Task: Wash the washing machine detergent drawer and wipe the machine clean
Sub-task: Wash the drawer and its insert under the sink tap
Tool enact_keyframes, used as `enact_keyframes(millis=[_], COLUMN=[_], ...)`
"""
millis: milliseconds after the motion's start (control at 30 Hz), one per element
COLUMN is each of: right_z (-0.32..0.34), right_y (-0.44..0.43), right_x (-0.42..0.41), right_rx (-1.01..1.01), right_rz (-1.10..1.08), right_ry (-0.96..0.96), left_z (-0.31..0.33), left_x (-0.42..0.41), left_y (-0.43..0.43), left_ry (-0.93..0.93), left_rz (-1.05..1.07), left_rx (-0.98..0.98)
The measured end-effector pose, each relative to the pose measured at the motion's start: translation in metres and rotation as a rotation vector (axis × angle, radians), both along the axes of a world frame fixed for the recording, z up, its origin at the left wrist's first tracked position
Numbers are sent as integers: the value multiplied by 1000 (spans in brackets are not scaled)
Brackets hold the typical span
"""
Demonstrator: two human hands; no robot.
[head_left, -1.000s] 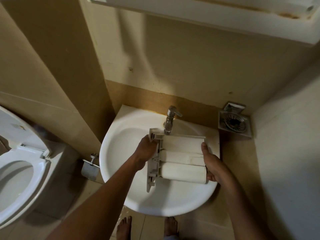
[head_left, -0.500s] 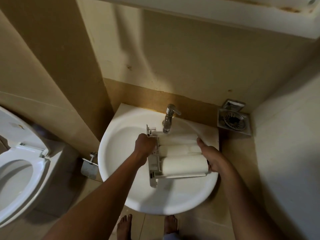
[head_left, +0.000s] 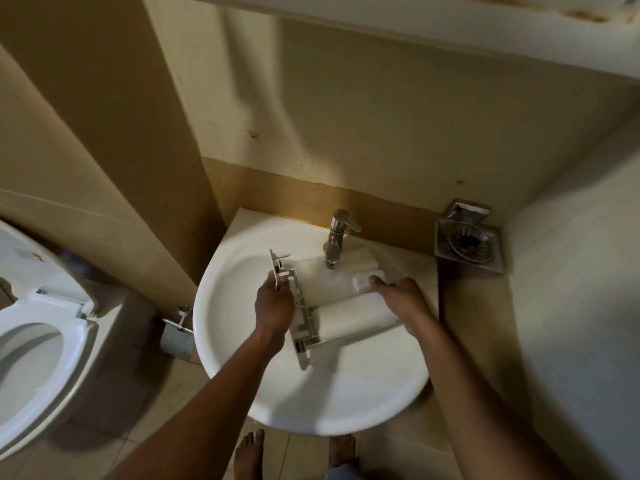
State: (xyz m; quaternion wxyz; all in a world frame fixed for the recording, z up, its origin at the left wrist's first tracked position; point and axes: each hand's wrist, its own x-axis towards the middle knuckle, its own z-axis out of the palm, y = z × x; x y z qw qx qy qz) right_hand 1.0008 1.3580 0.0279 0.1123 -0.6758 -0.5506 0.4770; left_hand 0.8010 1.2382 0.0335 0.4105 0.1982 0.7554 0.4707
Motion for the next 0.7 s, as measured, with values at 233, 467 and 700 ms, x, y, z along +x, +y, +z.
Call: enact_keyframes(millis=[233, 467, 700], right_z=[-11, -8, -8], right_y=[-19, -27, -30], right_x=[-25, -51, -43], right_rx=[-45, 34, -93], right_rz=[46, 168, 107], right_ry=[31, -151, 108], left_z=[-3, 6, 24], left_x=[-20, -29, -18], left_y=[-26, -40, -48], left_ry=[208, 368, 432], left_rz=[132, 173, 176], left_rx=[-70, -126, -122])
